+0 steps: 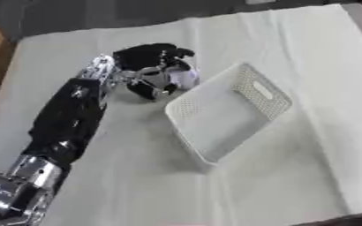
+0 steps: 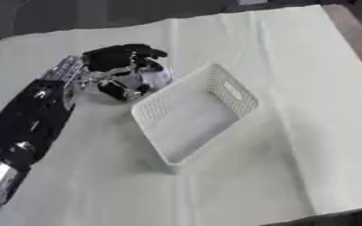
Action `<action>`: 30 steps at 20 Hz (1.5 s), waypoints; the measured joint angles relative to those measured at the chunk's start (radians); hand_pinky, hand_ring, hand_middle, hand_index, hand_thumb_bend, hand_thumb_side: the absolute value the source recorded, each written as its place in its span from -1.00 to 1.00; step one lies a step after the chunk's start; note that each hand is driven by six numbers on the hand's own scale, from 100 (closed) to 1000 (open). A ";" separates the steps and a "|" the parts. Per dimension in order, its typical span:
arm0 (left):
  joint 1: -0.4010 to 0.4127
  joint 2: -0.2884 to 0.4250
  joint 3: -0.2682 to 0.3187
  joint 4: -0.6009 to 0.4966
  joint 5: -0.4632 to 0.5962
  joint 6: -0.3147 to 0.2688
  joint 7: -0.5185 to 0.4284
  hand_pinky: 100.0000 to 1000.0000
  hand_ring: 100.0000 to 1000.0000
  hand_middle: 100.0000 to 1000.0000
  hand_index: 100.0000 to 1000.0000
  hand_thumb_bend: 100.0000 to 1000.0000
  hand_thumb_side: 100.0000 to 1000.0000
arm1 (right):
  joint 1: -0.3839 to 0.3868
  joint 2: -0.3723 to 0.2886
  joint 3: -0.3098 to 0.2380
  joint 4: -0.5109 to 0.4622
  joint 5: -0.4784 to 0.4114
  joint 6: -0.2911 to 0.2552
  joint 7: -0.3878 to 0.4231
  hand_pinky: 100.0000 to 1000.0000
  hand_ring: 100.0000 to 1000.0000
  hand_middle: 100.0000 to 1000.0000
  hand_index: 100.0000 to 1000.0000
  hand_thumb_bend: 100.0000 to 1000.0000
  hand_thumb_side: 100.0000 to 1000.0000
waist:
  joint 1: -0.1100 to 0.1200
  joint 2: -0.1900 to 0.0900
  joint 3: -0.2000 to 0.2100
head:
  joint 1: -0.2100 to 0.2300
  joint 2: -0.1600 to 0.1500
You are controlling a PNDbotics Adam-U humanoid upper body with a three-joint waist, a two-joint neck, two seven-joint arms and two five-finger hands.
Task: Pick up objects on the table and place them in the box.
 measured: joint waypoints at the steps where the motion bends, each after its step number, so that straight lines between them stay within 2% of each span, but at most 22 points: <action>1: -0.001 -0.003 0.003 0.007 -0.006 0.004 0.000 0.43 0.63 0.94 0.79 -1.00 -0.71 | 0.000 0.000 0.000 0.001 0.000 0.000 0.000 -0.51 -0.33 0.17 0.44 -1.00 0.62 | 0.000 0.002 -0.002 | 0.001 0.000; 4: -0.008 -0.005 0.009 0.025 -0.018 0.013 -0.004 0.60 0.66 0.96 0.84 -1.00 -0.53 | -0.006 0.000 0.000 0.004 0.000 0.000 0.000 -0.51 -0.33 0.17 0.44 -1.00 0.62 | -0.001 0.005 -0.008 | 0.003 -0.004; 7: -0.009 -0.004 0.016 0.038 -0.023 0.018 -0.009 0.63 0.66 0.95 0.84 -1.00 -0.55 | -0.010 0.000 0.001 0.005 -0.001 -0.001 0.001 -0.51 -0.33 0.17 0.44 -1.00 0.62 | -0.003 0.010 -0.015 | 0.006 -0.009; 8: -0.012 -0.004 0.018 0.041 -0.024 0.019 -0.012 0.46 0.56 0.90 0.81 -1.00 -0.68 | -0.011 0.000 0.001 0.005 -0.001 -0.002 0.002 -0.51 -0.33 0.17 0.44 -1.00 0.62 | -0.003 0.010 -0.016 | 0.007 -0.010; 9: -0.014 -0.004 0.020 0.043 -0.025 0.021 -0.014 0.10 0.37 0.78 0.74 -1.00 -0.83 | -0.014 0.000 0.001 0.005 -0.001 -0.002 0.003 -0.51 -0.33 0.17 0.44 -1.00 0.62 | -0.003 0.011 -0.019 | 0.007 -0.010; 11: -0.016 -0.004 0.025 0.047 -0.025 0.026 -0.018 -0.66 -0.12 0.43 0.52 -1.00 -0.86 | -0.017 0.000 0.003 0.005 -0.002 -0.003 0.005 -0.51 -0.33 0.17 0.43 -1.00 0.62 | -0.003 0.012 -0.024 | 0.008 -0.010; 12: -0.017 -0.004 0.027 0.047 -0.025 0.028 -0.018 -0.88 -0.26 0.28 0.43 -1.00 -0.83 | -0.017 0.001 0.003 0.005 -0.003 -0.002 0.006 -0.51 -0.33 0.17 0.43 -1.00 0.62 | -0.003 0.015 -0.026 | 0.008 -0.010; 13: -0.017 -0.004 0.029 0.047 -0.025 0.030 -0.017 -1.00 -0.34 0.18 0.36 -1.00 -0.75 | -0.017 0.001 0.004 0.005 -0.004 -0.003 0.006 -0.51 -0.33 0.17 0.43 -1.00 0.62 | -0.003 0.016 -0.027 | 0.009 -0.010; 14: -0.017 -0.004 0.030 0.047 -0.024 0.032 -0.013 -1.00 -0.54 -0.04 0.13 -1.00 -0.50 | -0.017 0.001 0.005 0.005 -0.005 -0.003 0.006 -0.51 -0.33 0.17 0.43 -1.00 0.62 | -0.003 0.016 -0.028 | 0.010 -0.011; 15: -0.017 -0.004 0.032 0.048 -0.020 0.033 -0.008 -1.00 -0.57 -0.06 0.10 -1.00 -0.47 | -0.017 0.001 0.006 0.005 -0.005 -0.003 0.006 -0.51 -0.33 0.17 0.43 -1.00 0.62 | -0.003 0.017 -0.030 | 0.011 -0.014; 16: -0.017 -0.004 0.034 0.048 -0.015 0.033 0.001 -1.00 -0.84 -0.35 -0.19 -1.00 -0.29 | -0.017 0.001 0.006 0.005 -0.007 -0.003 0.006 -0.51 -0.33 0.16 0.43 -1.00 0.62 | -0.003 0.019 -0.031 | 0.011 -0.016; 17: -0.016 -0.004 0.035 0.049 -0.007 0.030 0.012 -1.00 -0.81 -0.32 -0.16 -1.00 -0.29 | -0.017 0.001 0.006 0.005 -0.008 -0.003 0.006 -0.51 -0.33 0.16 0.43 -1.00 0.62 | -0.003 0.021 -0.031 | 0.011 -0.017; 18: -0.015 -0.004 0.035 0.051 0.003 0.026 0.026 -1.00 -1.00 -0.64 -0.38 -1.00 -0.14 | -0.017 0.001 0.006 0.005 -0.008 -0.003 0.006 -0.51 -0.33 0.16 0.43 -1.00 0.62 | -0.003 0.021 -0.031 | 0.012 -0.017; 20: -0.009 -0.004 0.035 0.055 0.026 0.015 0.057 -1.00 -1.00 -0.91 -0.56 -1.00 -0.04 | -0.017 0.001 0.006 0.005 -0.008 -0.003 0.006 -0.51 -0.33 0.16 0.43 -1.00 0.62 | -0.003 0.022 -0.031 | 0.012 -0.017; 21: -0.006 -0.004 0.035 0.057 0.035 0.011 0.074 -1.00 -1.00 -0.91 -0.56 -1.00 -0.04 | -0.017 0.001 0.006 0.005 -0.008 -0.003 0.006 -0.51 -0.33 0.16 0.43 -1.00 0.62 | -0.003 0.022 -0.031 | 0.012 -0.017; 22: -0.004 -0.004 0.035 0.057 0.042 0.009 0.092 -1.00 -1.00 -1.00 -0.66 -1.00 0.00 | -0.017 0.001 0.006 0.005 -0.008 -0.003 0.006 -0.51 -0.33 0.16 0.43 -1.00 0.62 | -0.003 0.022 -0.031 | 0.012 -0.017; 23: -0.001 -0.004 0.035 0.057 0.046 0.009 0.110 -1.00 -1.00 -1.00 -0.64 -1.00 0.00 | -0.017 0.001 0.006 0.005 -0.008 -0.003 0.006 -0.51 -0.33 0.16 0.43 -1.00 0.62 | -0.003 0.022 -0.031 | 0.012 -0.017; 25: 0.002 -0.004 0.034 0.059 0.049 0.013 0.145 -1.00 -1.00 -1.00 -0.70 -1.00 -0.09 | -0.017 0.001 0.006 0.005 -0.008 -0.003 0.006 -0.51 -0.33 0.16 0.43 -1.00 0.62 | -0.003 0.022 -0.031 | 0.012 -0.017; 26: 0.002 -0.004 0.034 0.060 0.049 0.015 0.160 -1.00 -1.00 -1.00 -0.73 -1.00 -0.03 | -0.017 0.001 0.006 0.005 -0.008 -0.003 0.006 -0.51 -0.33 0.16 0.43 -1.00 0.62 | -0.003 0.022 -0.030 | 0.012 -0.017; 30: 0.003 -0.004 0.034 0.066 0.049 0.022 0.201 -1.00 -1.00 -1.00 -0.76 -1.00 0.01 | -0.017 0.001 0.006 0.005 -0.008 -0.003 0.006 -0.51 -0.33 0.16 0.43 -1.00 0.62 | -0.003 0.022 -0.026 | 0.012 -0.017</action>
